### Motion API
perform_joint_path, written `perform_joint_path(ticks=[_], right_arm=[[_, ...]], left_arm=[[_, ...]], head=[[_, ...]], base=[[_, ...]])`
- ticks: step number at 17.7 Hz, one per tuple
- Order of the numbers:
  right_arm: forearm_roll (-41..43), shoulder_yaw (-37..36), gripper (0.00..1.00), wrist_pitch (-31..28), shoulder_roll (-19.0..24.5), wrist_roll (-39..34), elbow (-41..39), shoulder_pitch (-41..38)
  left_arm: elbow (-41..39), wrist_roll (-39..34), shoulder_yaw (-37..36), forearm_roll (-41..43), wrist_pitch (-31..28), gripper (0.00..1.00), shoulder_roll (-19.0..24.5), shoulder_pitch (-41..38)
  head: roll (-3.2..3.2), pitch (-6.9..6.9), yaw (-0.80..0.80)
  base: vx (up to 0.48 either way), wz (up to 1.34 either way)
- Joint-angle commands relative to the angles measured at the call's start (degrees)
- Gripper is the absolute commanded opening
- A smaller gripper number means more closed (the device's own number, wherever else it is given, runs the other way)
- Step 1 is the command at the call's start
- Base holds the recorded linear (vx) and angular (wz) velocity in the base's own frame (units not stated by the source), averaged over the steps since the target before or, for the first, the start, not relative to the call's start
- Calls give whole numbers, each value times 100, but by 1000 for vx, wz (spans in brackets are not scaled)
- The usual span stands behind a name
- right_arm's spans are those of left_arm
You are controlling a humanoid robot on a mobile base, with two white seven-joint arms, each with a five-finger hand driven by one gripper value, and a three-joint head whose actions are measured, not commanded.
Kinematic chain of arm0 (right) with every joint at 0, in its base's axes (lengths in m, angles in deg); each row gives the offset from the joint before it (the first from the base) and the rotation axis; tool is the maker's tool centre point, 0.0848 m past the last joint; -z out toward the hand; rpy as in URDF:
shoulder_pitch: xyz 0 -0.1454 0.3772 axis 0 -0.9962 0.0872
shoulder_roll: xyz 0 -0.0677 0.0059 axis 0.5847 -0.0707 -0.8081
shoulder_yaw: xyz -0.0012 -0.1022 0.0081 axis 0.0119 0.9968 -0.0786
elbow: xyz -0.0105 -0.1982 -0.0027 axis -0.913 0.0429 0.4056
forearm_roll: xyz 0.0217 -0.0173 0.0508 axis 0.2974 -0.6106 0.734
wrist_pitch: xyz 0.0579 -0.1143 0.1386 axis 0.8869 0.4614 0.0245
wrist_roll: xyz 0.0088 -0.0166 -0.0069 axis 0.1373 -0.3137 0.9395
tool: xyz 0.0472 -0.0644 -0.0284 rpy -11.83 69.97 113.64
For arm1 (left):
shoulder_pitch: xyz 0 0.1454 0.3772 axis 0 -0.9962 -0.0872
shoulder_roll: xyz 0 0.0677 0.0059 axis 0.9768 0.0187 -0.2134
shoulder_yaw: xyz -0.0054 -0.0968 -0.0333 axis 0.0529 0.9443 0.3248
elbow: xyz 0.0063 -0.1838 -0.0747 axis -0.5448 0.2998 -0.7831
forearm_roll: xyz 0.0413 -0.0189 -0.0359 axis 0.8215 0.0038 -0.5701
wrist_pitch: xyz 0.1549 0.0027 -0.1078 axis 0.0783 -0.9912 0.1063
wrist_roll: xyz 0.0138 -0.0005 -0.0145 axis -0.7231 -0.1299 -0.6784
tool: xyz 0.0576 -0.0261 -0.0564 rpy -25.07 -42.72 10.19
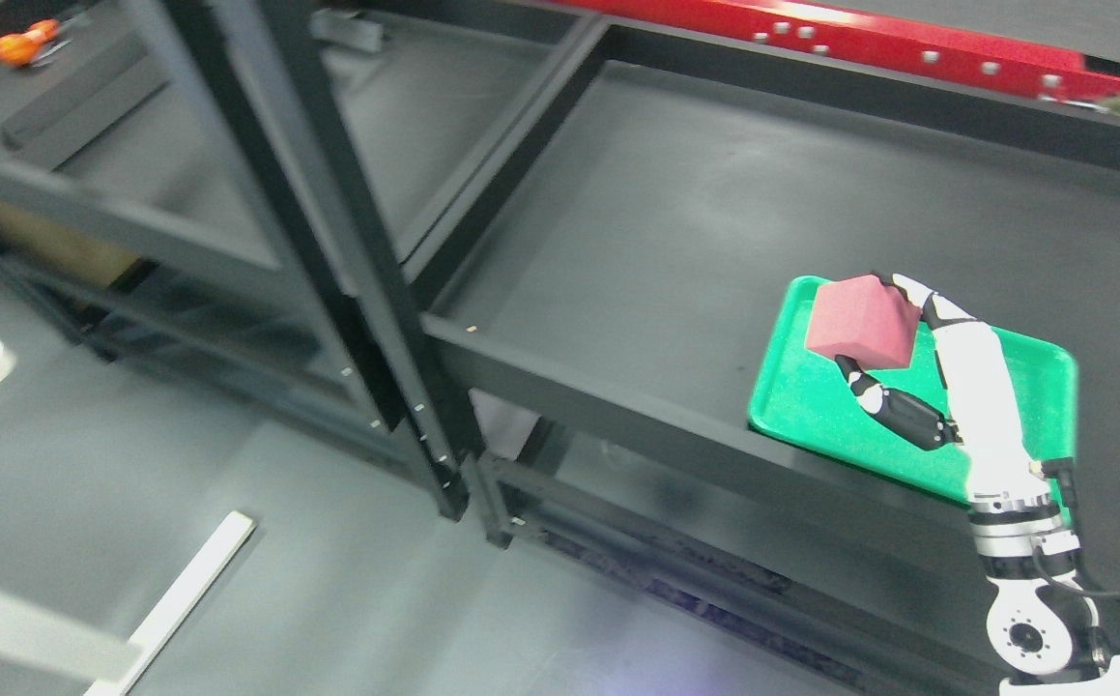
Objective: Pick pink block from left shelf to tray
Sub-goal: 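Hold the pink cube in the right hand while turning toward the white table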
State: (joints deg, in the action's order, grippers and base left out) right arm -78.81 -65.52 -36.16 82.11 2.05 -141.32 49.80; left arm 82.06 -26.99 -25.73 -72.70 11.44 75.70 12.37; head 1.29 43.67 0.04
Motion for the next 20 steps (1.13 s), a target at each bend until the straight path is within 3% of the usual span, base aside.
perform_joint_path(ticks=[1, 20], right_arm=[[79, -75, 4, 14, 2, -11, -68, -77], [237, -84, 5, 14, 19, -11, -68, -68]], left_arm=[[-100, -4, 0, 0, 2, 100, 100, 176], [-100, -4, 0, 0, 2, 100, 100, 167]], head=[[0, 0, 0], [0, 2, 0]], base=[[-159, 672], [-186, 714]])
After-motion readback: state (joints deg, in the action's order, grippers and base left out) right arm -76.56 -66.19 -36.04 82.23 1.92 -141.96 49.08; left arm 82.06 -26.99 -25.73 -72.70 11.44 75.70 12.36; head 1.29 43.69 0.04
